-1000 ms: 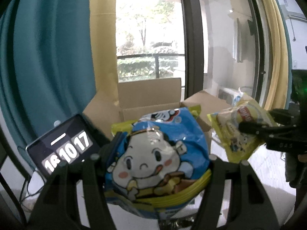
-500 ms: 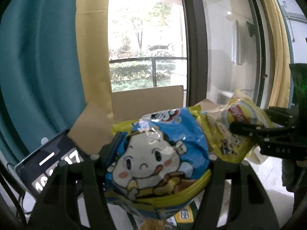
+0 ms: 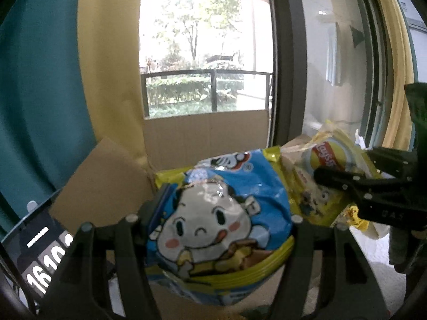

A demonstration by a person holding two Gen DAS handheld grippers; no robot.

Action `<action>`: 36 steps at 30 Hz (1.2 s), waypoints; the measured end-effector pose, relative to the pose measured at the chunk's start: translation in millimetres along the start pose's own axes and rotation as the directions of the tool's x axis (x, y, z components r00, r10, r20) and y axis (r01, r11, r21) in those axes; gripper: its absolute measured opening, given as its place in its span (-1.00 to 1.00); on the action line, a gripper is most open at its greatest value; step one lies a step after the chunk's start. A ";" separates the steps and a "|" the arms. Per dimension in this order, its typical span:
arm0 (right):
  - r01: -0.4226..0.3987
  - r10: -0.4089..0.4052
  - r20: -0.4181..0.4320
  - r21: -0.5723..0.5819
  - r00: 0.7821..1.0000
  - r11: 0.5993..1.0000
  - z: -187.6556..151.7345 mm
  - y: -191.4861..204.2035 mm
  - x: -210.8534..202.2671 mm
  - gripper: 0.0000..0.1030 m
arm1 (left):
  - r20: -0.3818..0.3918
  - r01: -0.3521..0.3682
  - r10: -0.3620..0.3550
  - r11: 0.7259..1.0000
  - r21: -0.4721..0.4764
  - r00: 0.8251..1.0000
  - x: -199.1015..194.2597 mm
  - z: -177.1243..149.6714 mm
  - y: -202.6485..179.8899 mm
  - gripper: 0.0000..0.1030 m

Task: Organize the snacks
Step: 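Carry the blue cartoon bag and yellow Lay's bag into the box and release both, then grasp the orange bag with the right tool while the left tool grasps the blue-and-white bag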

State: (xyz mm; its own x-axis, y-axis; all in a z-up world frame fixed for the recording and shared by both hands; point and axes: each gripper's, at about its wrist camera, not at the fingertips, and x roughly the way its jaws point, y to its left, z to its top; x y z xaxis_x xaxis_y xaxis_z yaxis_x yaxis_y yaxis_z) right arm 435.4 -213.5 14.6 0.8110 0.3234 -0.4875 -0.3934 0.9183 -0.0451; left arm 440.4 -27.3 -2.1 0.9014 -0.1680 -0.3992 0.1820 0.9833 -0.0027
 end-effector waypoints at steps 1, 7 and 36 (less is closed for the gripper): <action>-0.001 0.001 -0.004 0.003 1.000 1.000 0.5 -2.0 6.9 0.08 | -0.006 0.002 -0.002 1.000 -0.004 1.000 4.9 -0.1 1.1 0.28; 0.020 -0.020 -0.016 0.005 1.000 1.000 4.4 -6.0 35.2 0.19 | -0.036 -0.013 0.011 0.999 -0.045 0.999 23.9 -0.8 8.1 0.68; 0.038 -0.038 0.002 -0.011 0.999 0.999 -4.1 15.9 -22.3 0.49 | 0.038 -0.005 0.008 0.997 -0.079 0.999 -79.9 -6.8 -2.0 0.77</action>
State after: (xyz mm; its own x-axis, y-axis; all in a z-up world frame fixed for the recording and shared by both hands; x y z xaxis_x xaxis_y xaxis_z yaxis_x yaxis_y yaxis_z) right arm 409.2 -207.0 21.2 0.8263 0.2884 -0.4838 -0.3666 0.9275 -0.0732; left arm 365.3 -15.5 23.6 0.9170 -0.1629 -0.3640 0.1463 0.9865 -0.0730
